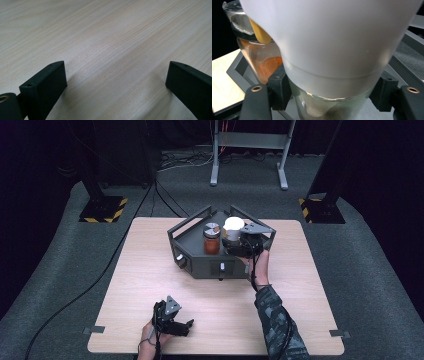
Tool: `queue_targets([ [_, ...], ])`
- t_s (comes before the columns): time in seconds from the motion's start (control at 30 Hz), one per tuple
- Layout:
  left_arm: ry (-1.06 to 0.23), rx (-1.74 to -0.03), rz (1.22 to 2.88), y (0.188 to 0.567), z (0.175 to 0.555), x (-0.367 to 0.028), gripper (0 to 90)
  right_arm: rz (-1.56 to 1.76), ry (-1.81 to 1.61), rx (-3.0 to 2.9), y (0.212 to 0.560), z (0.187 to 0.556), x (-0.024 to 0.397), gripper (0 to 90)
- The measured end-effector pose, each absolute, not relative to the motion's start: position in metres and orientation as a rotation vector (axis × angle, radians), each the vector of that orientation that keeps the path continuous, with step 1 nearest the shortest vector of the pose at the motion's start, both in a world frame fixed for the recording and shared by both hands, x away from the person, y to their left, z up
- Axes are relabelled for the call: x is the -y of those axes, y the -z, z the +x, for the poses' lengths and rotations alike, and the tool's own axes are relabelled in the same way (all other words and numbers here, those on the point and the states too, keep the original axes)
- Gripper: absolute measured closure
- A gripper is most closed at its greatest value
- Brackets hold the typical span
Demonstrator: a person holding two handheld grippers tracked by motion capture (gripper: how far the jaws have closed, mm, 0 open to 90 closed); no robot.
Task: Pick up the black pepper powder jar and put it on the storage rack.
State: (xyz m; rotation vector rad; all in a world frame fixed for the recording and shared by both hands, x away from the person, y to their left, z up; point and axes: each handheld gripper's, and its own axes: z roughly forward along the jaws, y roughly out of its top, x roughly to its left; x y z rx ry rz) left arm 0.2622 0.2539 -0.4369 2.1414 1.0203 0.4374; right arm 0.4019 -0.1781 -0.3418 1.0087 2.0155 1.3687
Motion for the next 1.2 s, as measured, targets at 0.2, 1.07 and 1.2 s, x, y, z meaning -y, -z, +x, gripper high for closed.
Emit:
queue_targets([
  [0.2,-0.438,-1.020,2.141,0.437,0.262,-0.254,3.1,1.012,-1.369,-2.021,0.341,0.403,0.179,29.4],
  [1.07,-0.439,-1.018,2.141,0.437,0.262,-0.254,3.3,0.995,-1.288,-2.144,0.317,0.394,0.188,3.6],
  [1.2,-0.440,-1.018,2.142,0.437,0.262,-0.254,3.4,0.984,-1.271,-2.167,0.315,0.379,0.197,0.9],
])
